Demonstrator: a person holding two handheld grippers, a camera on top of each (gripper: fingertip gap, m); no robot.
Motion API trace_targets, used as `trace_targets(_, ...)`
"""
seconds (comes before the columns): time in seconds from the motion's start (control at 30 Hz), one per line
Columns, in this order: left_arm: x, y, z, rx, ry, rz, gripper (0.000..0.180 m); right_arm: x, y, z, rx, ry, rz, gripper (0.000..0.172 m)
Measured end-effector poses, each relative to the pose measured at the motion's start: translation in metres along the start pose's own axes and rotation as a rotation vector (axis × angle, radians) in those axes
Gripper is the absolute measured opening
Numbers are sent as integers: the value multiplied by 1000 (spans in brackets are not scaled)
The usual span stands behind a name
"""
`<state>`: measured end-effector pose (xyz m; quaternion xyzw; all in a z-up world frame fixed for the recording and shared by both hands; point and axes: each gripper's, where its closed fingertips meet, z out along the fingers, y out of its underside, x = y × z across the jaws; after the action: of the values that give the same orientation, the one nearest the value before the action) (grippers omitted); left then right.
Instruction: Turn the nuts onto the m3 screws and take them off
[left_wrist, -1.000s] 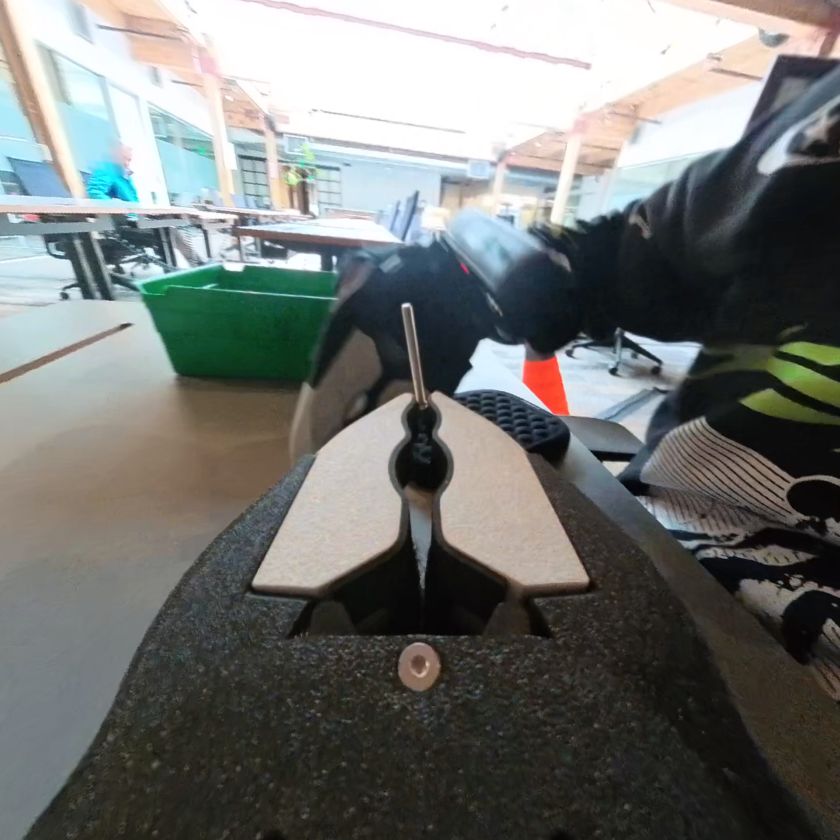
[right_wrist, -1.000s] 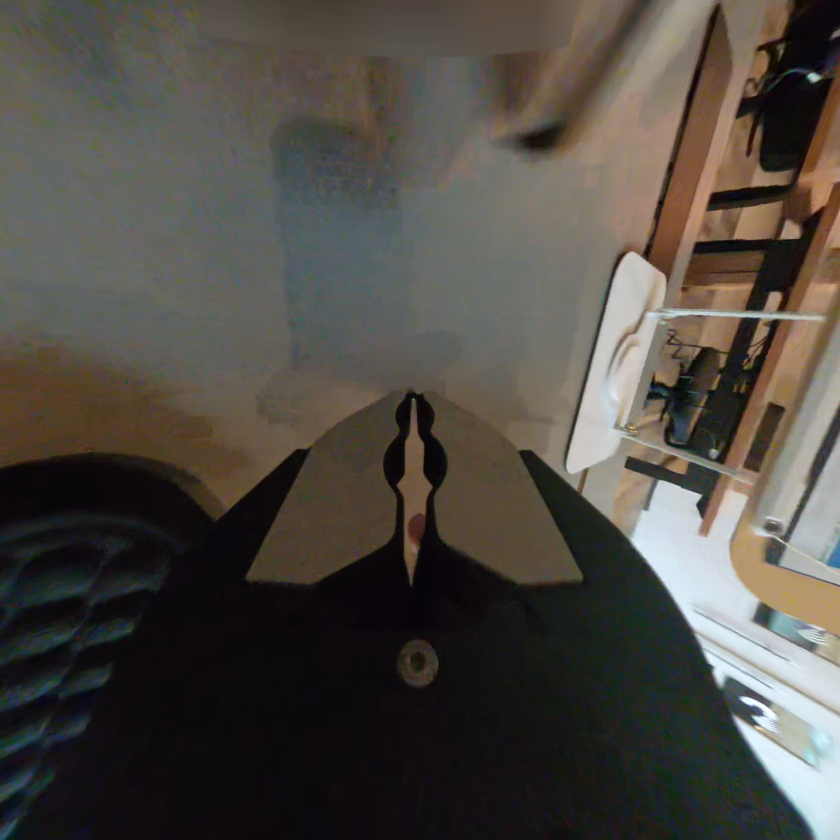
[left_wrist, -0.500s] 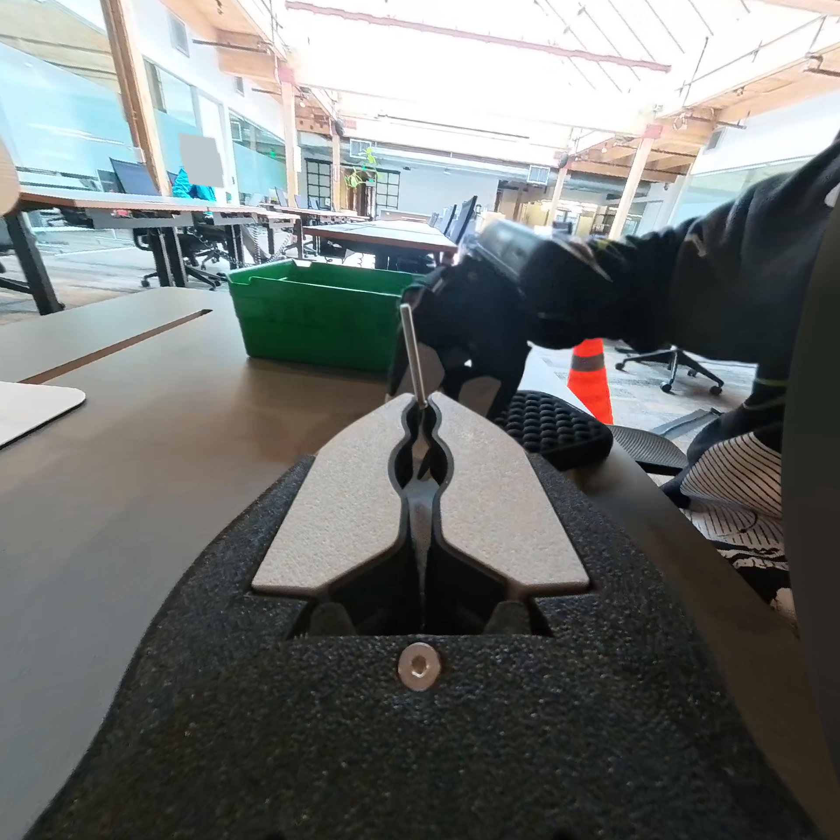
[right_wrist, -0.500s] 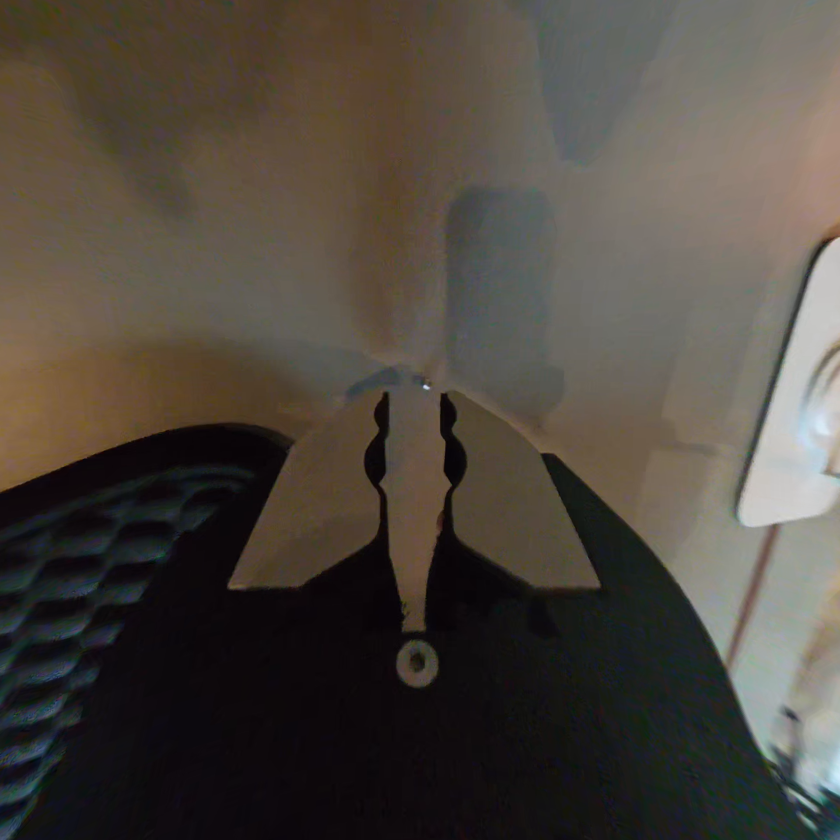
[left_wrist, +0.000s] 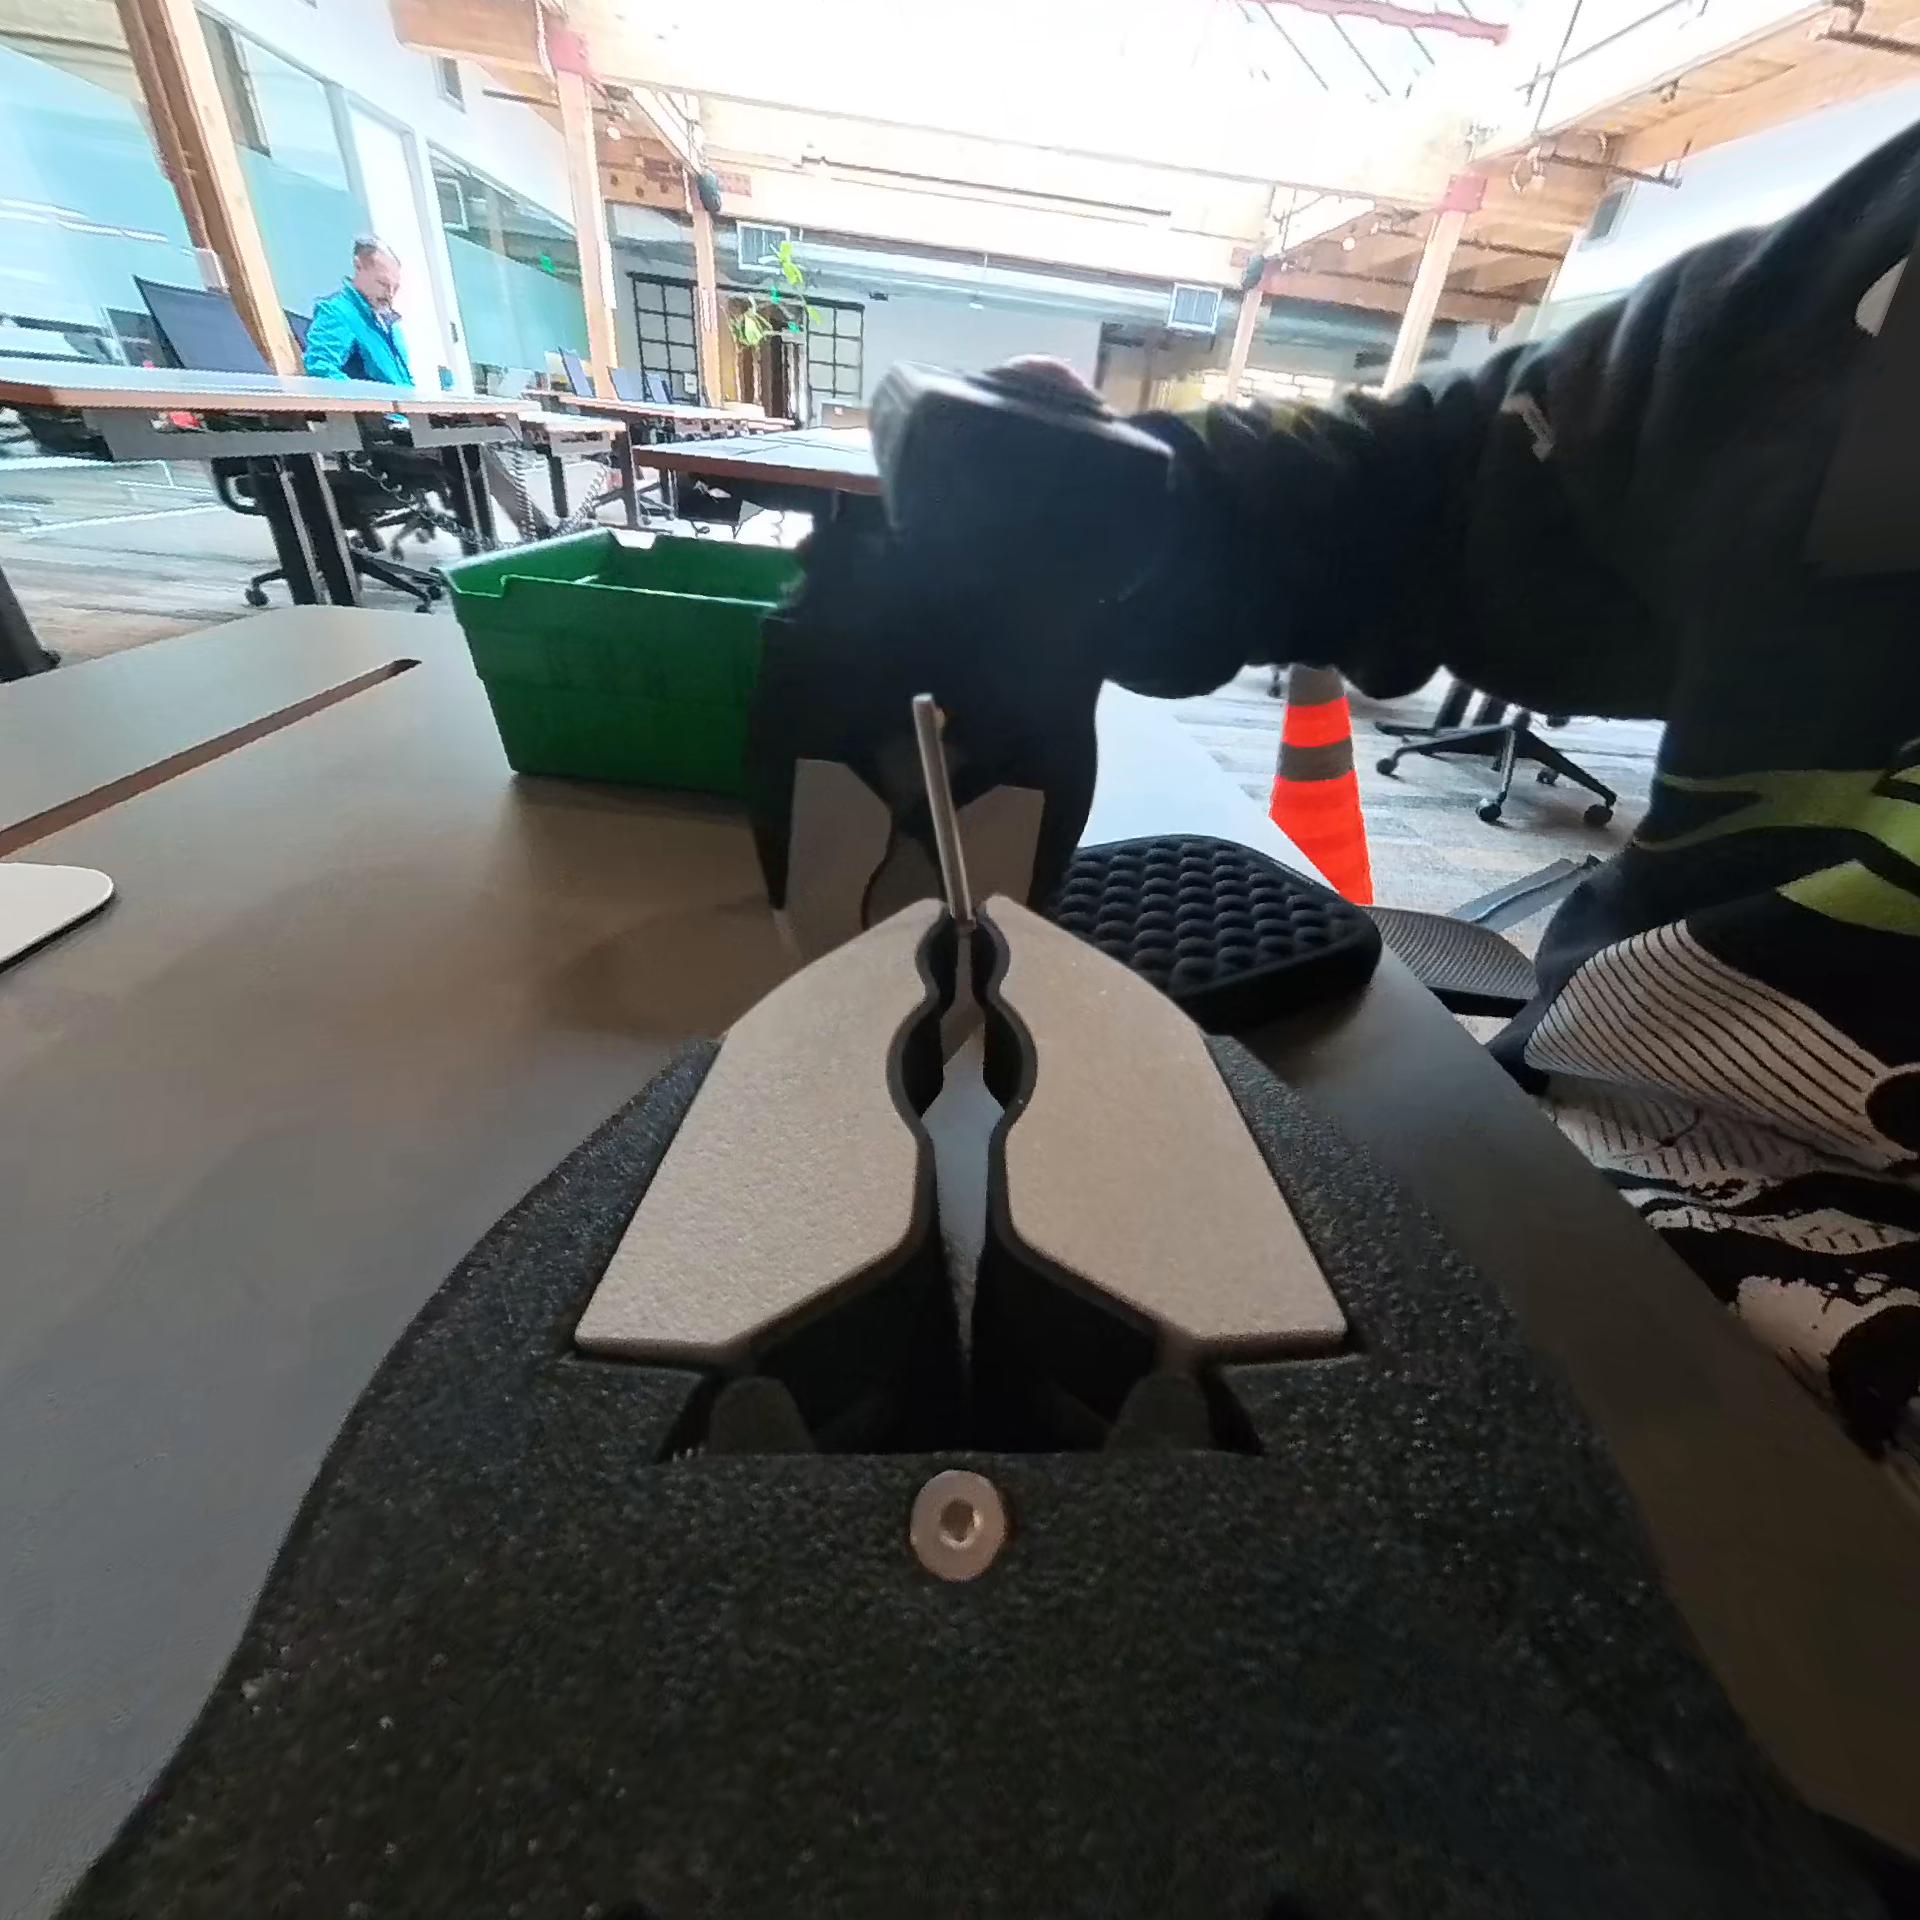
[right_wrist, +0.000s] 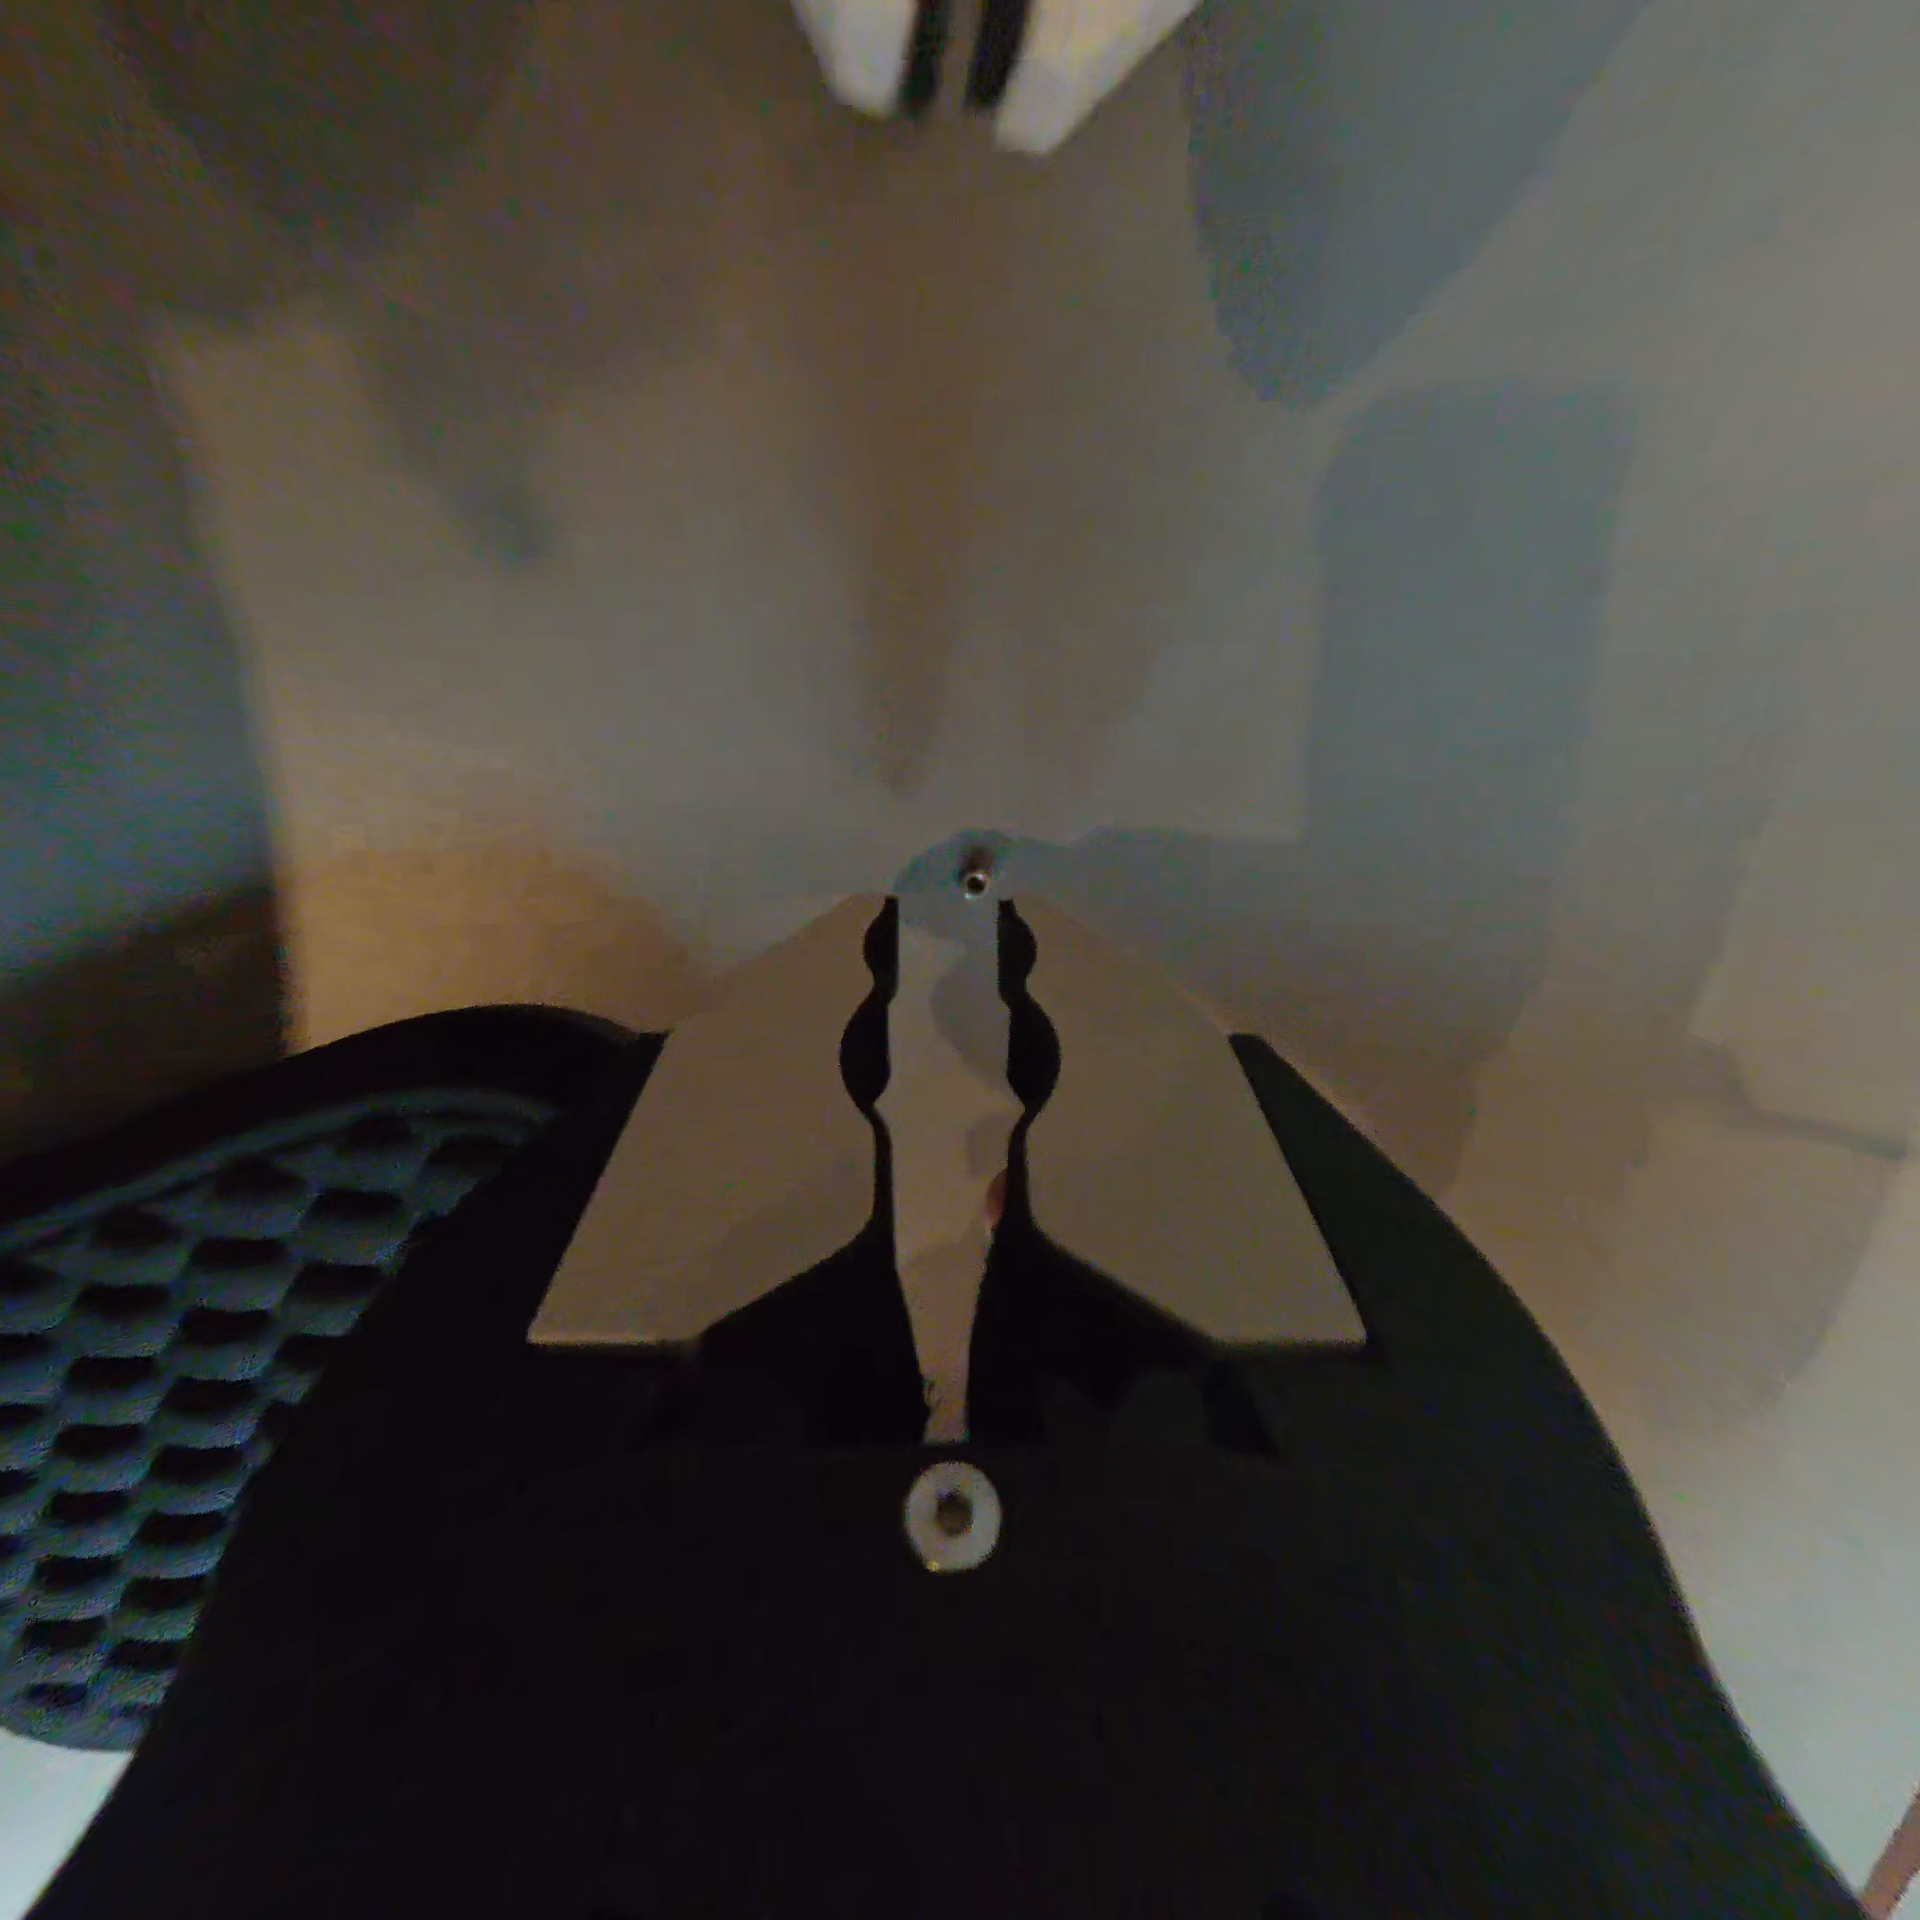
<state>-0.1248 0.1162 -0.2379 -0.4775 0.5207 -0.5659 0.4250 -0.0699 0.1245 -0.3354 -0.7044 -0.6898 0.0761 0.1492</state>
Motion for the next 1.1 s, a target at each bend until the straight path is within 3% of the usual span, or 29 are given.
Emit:
trace_targets(0.03,0,1,1,-6,3,2,1,1,-1,2,-10,-14,-6,17)
trace_targets(0.63,10,11,6,-55,68,7,1,5,2,9,-89,-54,-93,4)
trace_targets(0.77,29,18,12,-101,175,17,1,4,-33,-45,83,-41,-122,4)
trace_targets(0.93,56,27,16,-161,331,28,1,-29,-89,-121,200,-69,-345,4)
trace_targets(1.1,71,35,18,-211,397,79,1,-59,-107,-119,98,-161,-480,4)
